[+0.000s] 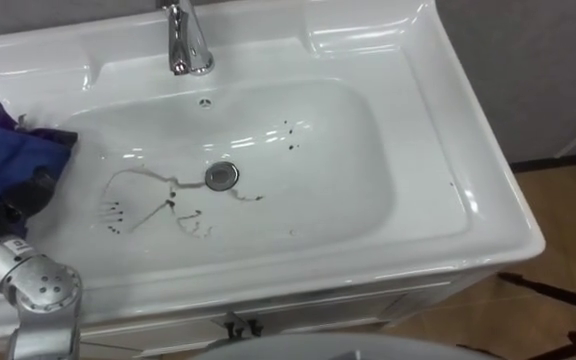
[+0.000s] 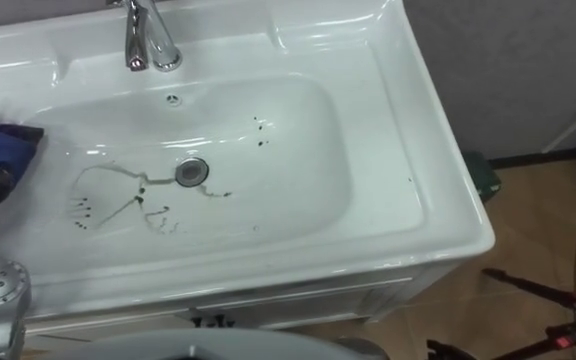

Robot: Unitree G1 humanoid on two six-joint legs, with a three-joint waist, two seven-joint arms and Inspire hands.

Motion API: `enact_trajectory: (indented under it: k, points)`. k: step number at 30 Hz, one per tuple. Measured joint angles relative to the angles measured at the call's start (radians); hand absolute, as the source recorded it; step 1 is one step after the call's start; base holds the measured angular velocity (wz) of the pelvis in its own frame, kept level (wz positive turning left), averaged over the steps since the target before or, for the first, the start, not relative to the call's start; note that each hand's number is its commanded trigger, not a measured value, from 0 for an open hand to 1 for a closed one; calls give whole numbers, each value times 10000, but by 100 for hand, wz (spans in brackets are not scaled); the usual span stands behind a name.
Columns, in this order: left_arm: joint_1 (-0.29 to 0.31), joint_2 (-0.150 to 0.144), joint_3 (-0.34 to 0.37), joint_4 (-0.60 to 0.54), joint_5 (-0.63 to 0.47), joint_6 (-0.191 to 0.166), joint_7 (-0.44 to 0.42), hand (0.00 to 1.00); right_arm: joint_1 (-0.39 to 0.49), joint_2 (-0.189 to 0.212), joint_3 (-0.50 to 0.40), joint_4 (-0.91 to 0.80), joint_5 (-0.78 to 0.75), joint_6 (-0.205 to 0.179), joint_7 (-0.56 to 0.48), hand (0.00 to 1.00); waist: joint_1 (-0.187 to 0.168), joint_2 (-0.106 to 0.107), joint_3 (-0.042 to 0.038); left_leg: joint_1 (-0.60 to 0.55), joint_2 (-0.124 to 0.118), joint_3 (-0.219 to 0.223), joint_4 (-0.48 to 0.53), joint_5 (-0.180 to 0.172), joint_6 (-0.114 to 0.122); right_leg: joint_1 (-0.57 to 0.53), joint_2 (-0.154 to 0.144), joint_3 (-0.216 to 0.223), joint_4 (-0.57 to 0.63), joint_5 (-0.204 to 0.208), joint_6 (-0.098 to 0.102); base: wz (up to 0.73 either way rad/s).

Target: Wipe basin

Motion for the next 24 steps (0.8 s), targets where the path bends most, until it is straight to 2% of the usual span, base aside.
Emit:
enact_trajectory:
  k: [5,10,17,24]
  points:
    - [-220,11,2,-13,334,2,-186,0,-15,-33,80,-3,41,0,0,0,56,60,-15,-82,32,100,10,0,0,-137,27,104,7,67,-11,-8]
    - [-572,60,4,-32,551,12,-599,0,-4,-21,84,-2,41,1,-8,0,77,-8,-55,-148,39,137,38,0,0,-163,27,82,-16,92,-6,0]
    - [-598,132,16,-209,992,22,-672,0,0,-20,115,-2,42,2,-24,0,92,-29,-60,-156,43,119,42,0,0,-162,34,77,-19,94,-9,0]
    - [-596,147,19,-207,1150,24,-809,0,10,-13,374,-5,37,2,-15,0,130,-137,-65,-156,45,110,57,0,0,-154,34,79,-14,96,-12,0]
